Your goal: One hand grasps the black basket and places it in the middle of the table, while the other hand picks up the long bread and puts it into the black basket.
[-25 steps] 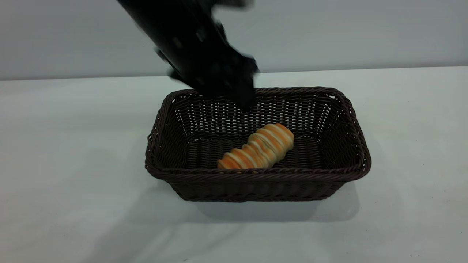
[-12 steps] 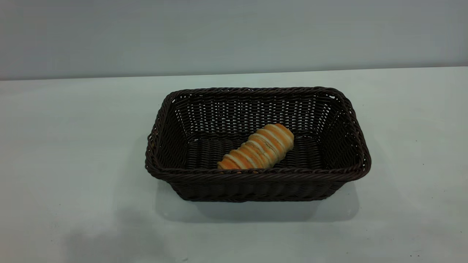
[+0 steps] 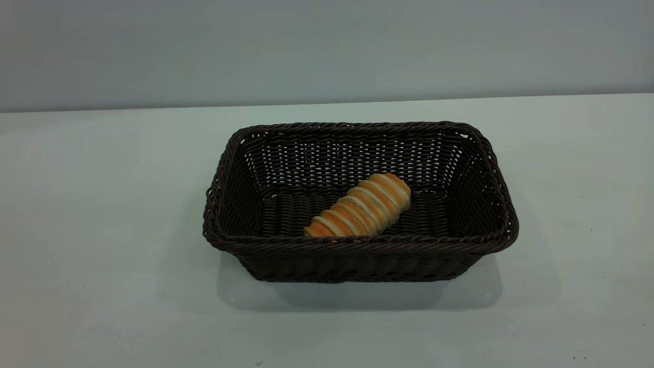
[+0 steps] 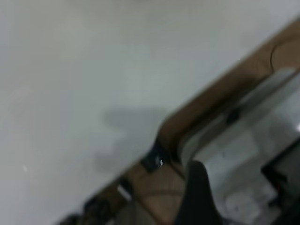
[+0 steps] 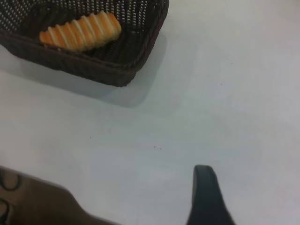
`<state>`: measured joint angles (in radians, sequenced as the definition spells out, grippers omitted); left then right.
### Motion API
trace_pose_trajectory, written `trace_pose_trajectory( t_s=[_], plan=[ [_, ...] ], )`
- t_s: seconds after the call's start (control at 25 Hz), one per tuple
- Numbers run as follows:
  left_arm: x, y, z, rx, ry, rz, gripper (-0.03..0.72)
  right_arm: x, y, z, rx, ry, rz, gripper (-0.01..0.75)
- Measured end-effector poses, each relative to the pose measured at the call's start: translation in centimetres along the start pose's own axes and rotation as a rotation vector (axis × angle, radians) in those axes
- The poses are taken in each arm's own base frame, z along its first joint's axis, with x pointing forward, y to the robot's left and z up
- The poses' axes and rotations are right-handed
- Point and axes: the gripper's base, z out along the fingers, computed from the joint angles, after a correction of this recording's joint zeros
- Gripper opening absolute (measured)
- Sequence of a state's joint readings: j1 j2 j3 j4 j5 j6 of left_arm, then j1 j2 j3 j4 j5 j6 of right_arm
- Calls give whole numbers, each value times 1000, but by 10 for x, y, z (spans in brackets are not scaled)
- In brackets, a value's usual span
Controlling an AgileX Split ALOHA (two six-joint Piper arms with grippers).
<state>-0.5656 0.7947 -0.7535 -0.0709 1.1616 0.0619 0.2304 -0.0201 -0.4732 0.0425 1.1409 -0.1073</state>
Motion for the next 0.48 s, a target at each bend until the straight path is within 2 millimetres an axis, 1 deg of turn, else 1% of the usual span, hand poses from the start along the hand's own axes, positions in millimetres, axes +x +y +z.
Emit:
trace_pose_trajectory(
  t_s=[0.12, 0.24, 0.36, 0.48],
  plan=[
    [31, 0, 17, -2, -6, -5, 589, 0, 0, 0, 0, 0, 0, 496],
    [52, -1, 27, -5, -62, -3, 589, 0, 0, 0, 0, 0, 0, 496],
    [68, -1, 28, -6, -107, -1, 587, 0, 0, 0, 0, 0, 0, 496],
    [78, -2, 21, -11, -197, 4, 585, 0, 0, 0, 0, 0, 0, 496]
  ],
)
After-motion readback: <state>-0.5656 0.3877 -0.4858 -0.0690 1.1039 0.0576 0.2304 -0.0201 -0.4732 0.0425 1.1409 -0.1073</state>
